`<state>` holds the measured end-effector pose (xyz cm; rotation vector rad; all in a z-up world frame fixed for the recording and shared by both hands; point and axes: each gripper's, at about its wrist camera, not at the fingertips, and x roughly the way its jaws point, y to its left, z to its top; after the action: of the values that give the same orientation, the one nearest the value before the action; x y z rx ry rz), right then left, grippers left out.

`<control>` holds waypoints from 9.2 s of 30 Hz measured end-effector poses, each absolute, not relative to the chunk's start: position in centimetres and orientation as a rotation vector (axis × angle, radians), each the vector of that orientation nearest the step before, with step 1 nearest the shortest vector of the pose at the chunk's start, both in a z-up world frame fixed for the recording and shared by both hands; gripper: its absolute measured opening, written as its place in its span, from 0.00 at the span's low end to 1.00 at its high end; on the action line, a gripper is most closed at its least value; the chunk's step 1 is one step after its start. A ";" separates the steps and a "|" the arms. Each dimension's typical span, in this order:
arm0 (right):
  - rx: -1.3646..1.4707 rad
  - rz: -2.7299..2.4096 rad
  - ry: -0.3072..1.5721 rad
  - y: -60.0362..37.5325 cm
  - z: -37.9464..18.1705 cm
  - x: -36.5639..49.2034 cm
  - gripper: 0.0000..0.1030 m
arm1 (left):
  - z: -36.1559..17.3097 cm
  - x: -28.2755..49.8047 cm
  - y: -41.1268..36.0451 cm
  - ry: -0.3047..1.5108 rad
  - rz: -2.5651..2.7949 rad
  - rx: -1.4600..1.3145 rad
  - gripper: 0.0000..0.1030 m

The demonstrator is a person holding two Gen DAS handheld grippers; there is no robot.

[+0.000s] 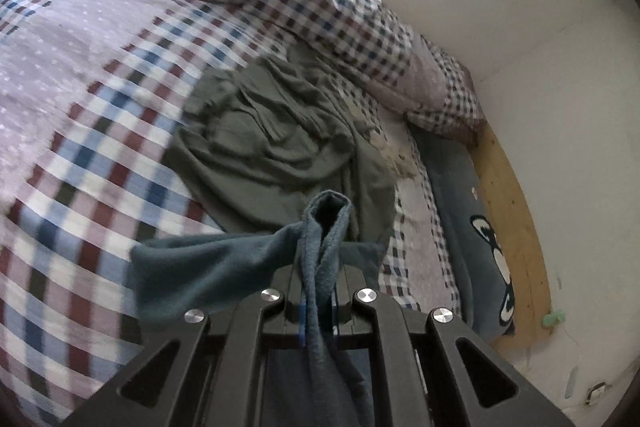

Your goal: Fold clothes

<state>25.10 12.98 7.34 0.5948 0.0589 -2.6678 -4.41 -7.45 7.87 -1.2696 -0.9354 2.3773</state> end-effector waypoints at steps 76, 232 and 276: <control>0.906 -2.842 -0.446 41.7 3.0 15.2 0.54 | -0.7 -7.4 -1.1 -0.698 2.459 -1.214 0.63; 0.859 -2.654 -0.206 19.3 2.1 14.1 0.53 | -5.6 -7.8 -5.4 -0.977 2.097 -1.185 0.72; 0.577 -3.069 0.708 4.2 -2.8 17.6 0.79 | 9.5 -3.2 -0.8 -0.576 2.020 -0.933 0.11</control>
<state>17.56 4.16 -2.80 0.5770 0.7082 -3.0691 -3.24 -0.80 9.54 -0.9326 -0.5760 2.0196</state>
